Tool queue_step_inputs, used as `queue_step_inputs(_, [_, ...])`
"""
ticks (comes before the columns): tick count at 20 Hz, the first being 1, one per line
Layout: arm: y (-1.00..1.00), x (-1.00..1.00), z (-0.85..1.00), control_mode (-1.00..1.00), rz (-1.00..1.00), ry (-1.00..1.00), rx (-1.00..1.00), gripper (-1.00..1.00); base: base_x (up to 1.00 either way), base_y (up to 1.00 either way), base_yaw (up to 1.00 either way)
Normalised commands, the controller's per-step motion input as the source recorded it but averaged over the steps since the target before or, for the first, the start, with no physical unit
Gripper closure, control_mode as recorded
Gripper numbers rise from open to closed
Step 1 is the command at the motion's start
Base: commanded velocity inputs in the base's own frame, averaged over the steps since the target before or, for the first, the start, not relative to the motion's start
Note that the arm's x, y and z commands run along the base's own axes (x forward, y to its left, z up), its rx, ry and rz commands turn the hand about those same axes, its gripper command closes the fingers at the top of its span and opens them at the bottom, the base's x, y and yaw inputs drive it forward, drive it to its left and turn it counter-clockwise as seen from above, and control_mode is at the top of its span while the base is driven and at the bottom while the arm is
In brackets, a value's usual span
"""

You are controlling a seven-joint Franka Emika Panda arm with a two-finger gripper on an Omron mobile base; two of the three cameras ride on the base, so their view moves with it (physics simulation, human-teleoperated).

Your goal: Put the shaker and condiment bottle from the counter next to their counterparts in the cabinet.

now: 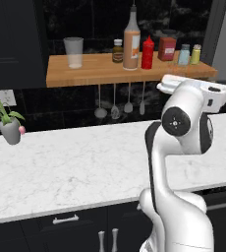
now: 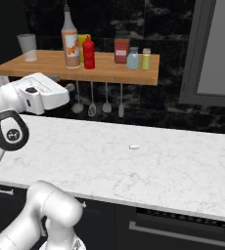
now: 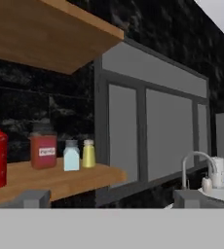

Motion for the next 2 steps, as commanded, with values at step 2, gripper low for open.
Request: queue_step_inputs(2, [0.47,-1.0,0.0,-1.0,-0.05,0.0,0.0,-1.0,0.0,0.0,0.0])
